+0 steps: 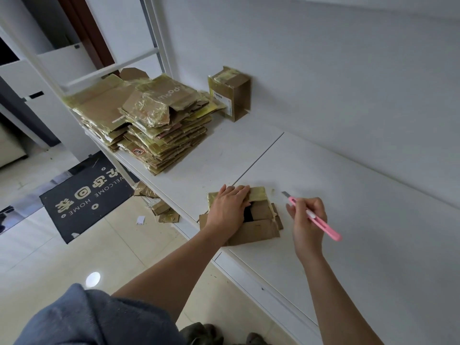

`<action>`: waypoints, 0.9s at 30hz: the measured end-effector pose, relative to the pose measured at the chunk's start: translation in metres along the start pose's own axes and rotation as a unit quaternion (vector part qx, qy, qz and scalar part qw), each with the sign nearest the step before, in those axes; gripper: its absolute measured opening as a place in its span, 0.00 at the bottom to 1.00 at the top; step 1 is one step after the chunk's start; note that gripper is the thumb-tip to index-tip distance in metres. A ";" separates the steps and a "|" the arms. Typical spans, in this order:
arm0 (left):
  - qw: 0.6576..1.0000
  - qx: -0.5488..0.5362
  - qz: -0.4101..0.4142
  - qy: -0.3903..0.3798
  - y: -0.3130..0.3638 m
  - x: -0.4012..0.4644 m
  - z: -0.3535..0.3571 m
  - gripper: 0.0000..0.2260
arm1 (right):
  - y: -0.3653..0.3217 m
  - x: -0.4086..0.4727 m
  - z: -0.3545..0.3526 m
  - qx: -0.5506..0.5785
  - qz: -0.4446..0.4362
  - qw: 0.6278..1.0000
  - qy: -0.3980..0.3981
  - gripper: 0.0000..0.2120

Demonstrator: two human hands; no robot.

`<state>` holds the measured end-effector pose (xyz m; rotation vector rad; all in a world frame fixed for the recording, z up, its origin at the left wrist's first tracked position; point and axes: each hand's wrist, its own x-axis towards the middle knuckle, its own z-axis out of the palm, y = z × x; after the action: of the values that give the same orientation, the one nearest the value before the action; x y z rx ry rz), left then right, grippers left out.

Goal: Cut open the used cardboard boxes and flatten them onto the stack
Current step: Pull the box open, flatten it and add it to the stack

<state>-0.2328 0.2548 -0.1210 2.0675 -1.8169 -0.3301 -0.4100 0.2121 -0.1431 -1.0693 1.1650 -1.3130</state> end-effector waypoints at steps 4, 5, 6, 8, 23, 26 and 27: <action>0.988 -0.014 0.106 -0.111 -0.005 0.001 -0.019 0.23 | -0.006 0.014 -0.001 -0.071 -0.025 0.997 0.001 0.07; 0.986 -0.011 0.114 -0.124 -0.005 0.003 -0.023 0.24 | -0.007 0.016 0.002 -0.070 -0.015 0.997 -0.015 0.07; 0.986 -0.013 0.108 -0.128 -0.005 0.004 -0.025 0.24 | -0.008 0.015 0.004 -0.061 0.001 0.998 -0.035 0.08; 0.993 -0.027 0.037 -0.106 -0.002 0.002 -0.029 0.22 | -0.007 0.006 0.010 -0.048 0.028 0.995 -0.081 0.07; 0.965 -0.151 -0.160 -0.146 -0.003 -0.018 -0.053 0.31 | 0.006 -0.042 0.000 -0.041 0.015 0.999 -0.004 0.06; 0.989 0.014 -0.140 -0.050 0.016 -0.008 -0.050 0.27 | 0.004 -0.043 -0.006 -0.057 -0.003 0.998 0.026 0.06; 0.986 0.052 -0.156 0.000 0.021 -0.008 -0.048 0.21 | 0.004 -0.044 -0.007 -0.060 -0.006 0.998 0.027 0.06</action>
<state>-0.2330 0.2662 -0.0695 2.4274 -1.5367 -0.3229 -0.4133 0.2570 -0.1470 -1.1364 1.2928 -1.3009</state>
